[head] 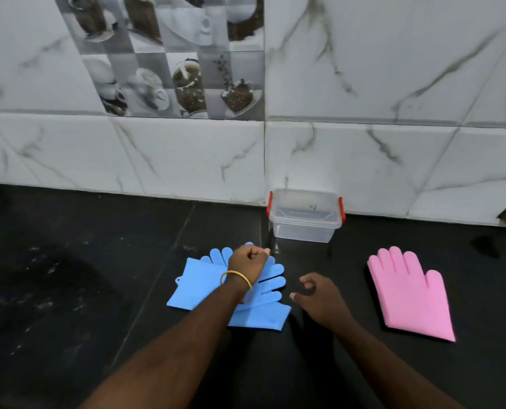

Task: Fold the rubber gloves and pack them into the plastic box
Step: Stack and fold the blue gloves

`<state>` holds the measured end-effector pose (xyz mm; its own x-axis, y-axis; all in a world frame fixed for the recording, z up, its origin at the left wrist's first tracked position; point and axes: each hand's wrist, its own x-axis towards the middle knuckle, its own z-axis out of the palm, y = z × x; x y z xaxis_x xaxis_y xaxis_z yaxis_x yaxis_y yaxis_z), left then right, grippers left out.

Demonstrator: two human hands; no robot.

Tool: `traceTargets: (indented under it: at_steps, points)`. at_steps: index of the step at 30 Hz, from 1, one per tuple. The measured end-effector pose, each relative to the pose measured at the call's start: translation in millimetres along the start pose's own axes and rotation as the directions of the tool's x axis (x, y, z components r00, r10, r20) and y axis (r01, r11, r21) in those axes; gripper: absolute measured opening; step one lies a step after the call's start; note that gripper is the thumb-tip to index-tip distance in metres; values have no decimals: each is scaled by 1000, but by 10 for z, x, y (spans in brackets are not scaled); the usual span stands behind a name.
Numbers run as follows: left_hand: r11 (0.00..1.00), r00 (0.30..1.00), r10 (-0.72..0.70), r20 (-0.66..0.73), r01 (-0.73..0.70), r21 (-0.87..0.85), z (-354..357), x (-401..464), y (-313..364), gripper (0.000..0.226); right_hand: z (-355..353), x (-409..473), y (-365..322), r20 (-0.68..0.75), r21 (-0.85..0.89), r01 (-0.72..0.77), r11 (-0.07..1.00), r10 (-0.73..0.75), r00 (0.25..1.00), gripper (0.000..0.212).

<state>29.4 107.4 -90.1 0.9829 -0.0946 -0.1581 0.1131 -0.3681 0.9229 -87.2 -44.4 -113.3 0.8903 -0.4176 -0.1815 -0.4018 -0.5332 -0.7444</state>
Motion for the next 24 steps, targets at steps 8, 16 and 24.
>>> traceTargets:
  at_steps: [8, 16, 24]
  points:
    - [809, 959, -227, -170, 283, 515, -1285, 435, -681, 62, 551, 152, -321, -14, -49, -80, 996, 79, 997, 26]
    - [830, 991, -115, -73, 136, 541, -1457, 547, -847, 23, 629, 350, -481, 67, 131, -246, 960, 239, 969, 19]
    - [953, 997, 75, 29, -81, 291, -1424, 552, -633, 31, 468, 235, -554, -10, 362, -168, 917, 184, 983, 21]
